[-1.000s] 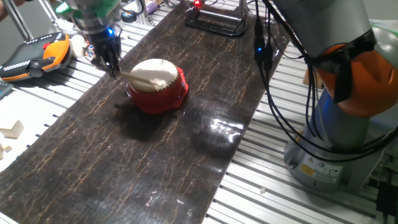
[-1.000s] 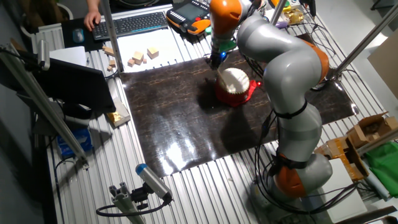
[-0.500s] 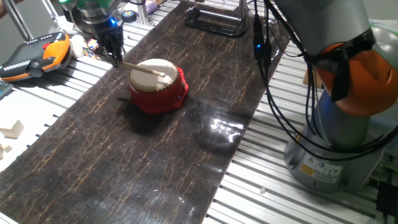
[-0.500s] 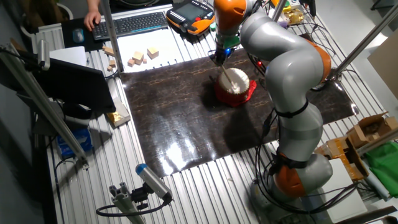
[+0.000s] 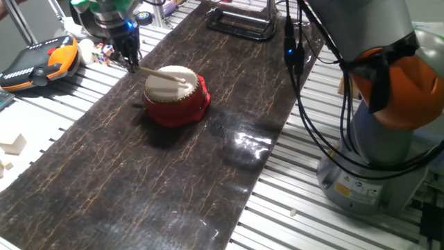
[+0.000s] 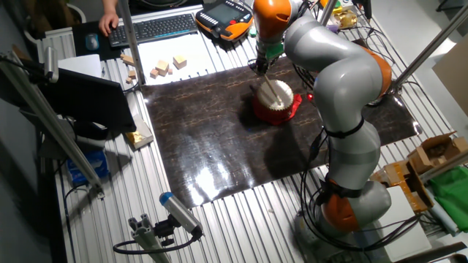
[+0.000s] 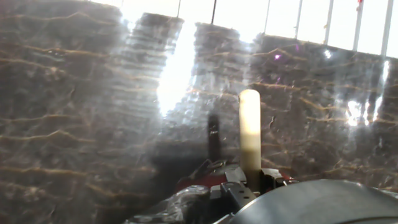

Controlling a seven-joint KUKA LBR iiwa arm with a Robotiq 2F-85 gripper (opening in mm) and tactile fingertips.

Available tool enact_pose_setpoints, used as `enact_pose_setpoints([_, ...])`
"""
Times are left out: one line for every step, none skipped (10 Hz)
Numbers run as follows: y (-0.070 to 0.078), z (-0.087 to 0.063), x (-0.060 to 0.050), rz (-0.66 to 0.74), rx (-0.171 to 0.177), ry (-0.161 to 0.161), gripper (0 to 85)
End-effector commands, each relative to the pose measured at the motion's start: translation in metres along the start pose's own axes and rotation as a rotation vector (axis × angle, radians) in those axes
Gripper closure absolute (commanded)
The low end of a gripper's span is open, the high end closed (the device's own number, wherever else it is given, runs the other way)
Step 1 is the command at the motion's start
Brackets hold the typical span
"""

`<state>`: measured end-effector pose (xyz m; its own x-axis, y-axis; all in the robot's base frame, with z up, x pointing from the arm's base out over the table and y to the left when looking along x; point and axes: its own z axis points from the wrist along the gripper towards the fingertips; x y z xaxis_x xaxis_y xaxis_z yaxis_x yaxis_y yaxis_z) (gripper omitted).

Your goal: Play the drum

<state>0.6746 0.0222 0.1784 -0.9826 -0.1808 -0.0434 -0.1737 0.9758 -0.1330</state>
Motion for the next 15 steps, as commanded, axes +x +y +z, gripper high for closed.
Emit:
enact_pose_setpoints([0.0, 0.003, -0.001, -0.001, 0.012, -0.011, 84.0])
enact_pose_setpoints([-0.001, 0.005, -0.002, 0.003, 0.015, -0.024, 84.0])
enact_pose_setpoints([-0.002, 0.007, -0.002, 0.003, 0.02, -0.034, 84.0])
enact_pose_setpoints([-0.003, 0.009, -0.003, 0.0, 0.023, -0.04, 84.0])
enact_pose_setpoints([-0.003, 0.013, -0.004, -0.008, 0.028, -0.048, 84.0])
enact_pose_setpoints([-0.004, 0.017, -0.006, -0.018, 0.041, -0.061, 84.0])
enact_pose_setpoints([-0.005, 0.018, -0.007, -0.008, 0.014, -0.052, 84.0])
enact_pose_setpoints([-0.006, 0.015, -0.006, -0.007, 0.001, -0.036, 84.0])
enact_pose_setpoints([-0.006, 0.01, -0.004, -0.009, -0.009, -0.019, 84.0])
enact_pose_setpoints([-0.005, 0.007, -0.003, -0.005, -0.018, -0.003, 84.0])
enact_pose_setpoints([-0.005, 0.004, -0.003, -0.006, -0.021, 0.024, 84.0])
enact_pose_setpoints([-0.005, 0.003, -0.003, -0.006, -0.026, 0.036, 84.0])
enact_pose_setpoints([-0.005, 0.004, -0.003, -0.009, -0.021, 0.026, 84.0])
enact_pose_setpoints([-0.005, 0.004, -0.004, -0.012, -0.004, -0.001, 84.0])
enact_pose_setpoints([-0.005, 0.006, -0.004, -0.011, 0.009, -0.023, 84.0])
